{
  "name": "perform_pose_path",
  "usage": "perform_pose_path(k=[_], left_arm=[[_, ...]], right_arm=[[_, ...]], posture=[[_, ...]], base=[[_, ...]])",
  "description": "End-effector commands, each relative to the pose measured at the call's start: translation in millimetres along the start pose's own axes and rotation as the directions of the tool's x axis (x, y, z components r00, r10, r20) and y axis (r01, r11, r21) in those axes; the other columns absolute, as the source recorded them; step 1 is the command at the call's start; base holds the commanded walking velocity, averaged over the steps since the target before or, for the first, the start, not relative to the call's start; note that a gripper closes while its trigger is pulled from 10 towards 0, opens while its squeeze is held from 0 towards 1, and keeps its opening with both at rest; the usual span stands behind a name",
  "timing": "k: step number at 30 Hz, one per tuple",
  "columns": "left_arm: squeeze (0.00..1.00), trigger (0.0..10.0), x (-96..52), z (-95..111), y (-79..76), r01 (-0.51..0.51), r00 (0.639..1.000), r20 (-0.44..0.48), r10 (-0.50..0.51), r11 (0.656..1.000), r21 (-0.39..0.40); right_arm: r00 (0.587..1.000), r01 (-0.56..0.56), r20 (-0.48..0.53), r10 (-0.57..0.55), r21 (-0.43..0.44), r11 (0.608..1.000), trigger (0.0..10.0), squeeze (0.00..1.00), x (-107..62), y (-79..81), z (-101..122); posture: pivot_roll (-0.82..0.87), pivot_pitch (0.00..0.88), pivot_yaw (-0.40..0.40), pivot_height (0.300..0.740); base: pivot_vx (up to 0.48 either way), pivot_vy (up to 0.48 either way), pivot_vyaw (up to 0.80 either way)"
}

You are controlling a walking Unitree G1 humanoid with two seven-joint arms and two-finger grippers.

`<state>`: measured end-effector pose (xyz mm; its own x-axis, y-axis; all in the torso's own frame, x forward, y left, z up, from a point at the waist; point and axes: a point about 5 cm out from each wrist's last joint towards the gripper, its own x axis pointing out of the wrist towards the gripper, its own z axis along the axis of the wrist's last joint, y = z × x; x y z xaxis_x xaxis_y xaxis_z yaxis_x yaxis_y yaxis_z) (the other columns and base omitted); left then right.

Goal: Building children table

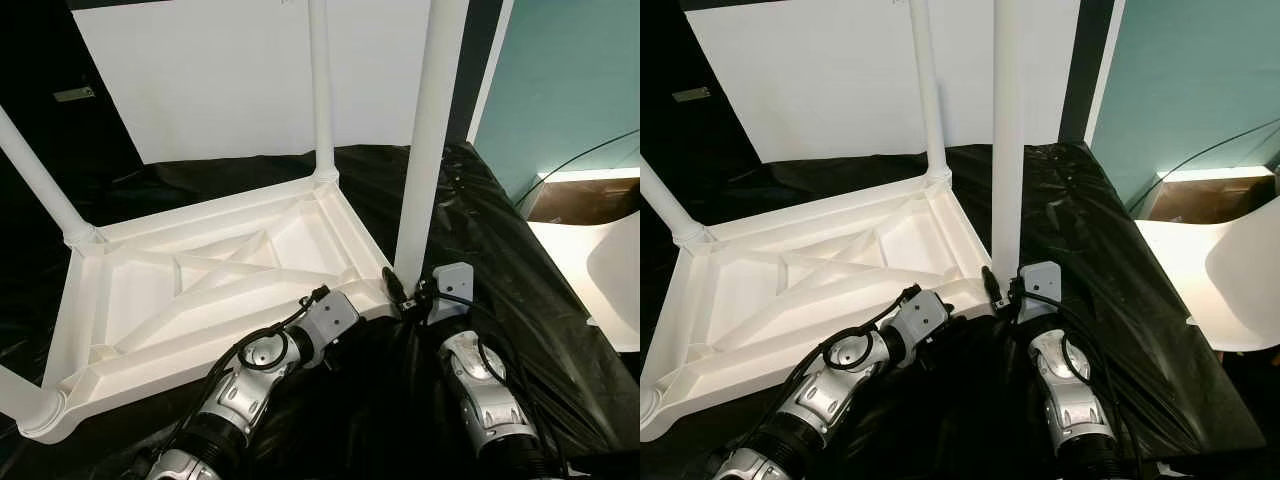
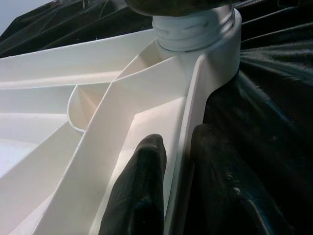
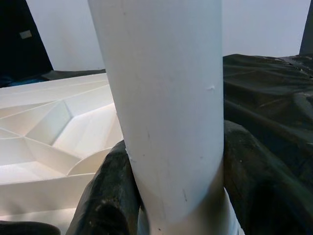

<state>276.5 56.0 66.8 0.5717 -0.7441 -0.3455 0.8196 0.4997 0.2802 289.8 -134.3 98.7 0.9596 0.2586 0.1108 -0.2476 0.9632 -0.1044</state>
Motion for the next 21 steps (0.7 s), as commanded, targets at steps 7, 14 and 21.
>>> perform_pose_path(k=[7,14,21], left_arm=[[0.0,10.0,-6.4,-55,-38.3,0.138,0.958,-0.241,-0.154,0.987,-0.082],[0.0,10.0,-6.0,-56,-39.1,0.129,0.959,-0.243,-0.148,0.987,-0.092],[0.0,10.0,-5.0,-56,-38.4,0.128,0.959,-0.241,-0.146,0.988,-0.091]], right_arm=[[0.992,-0.113,-0.049,0.113,0.007,0.994,10.0,1.0,4.5,4.9,-3],[0.937,-0.341,-0.113,0.329,-0.111,0.933,10.0,0.0,9.7,-13.2,-1],[0.863,-0.494,-0.195,0.466,-0.137,0.859,10.0,0.0,11.9,-21.3,-2]], posture=[[-0.08,0.0,0.013,0.74],[-0.08,0.0,0.004,0.74],[-0.08,0.0,0.005,0.74]], base=[[0.0,0.0,0.0],[0.0,0.0,0.0],[0.0,0.0,0.0]])
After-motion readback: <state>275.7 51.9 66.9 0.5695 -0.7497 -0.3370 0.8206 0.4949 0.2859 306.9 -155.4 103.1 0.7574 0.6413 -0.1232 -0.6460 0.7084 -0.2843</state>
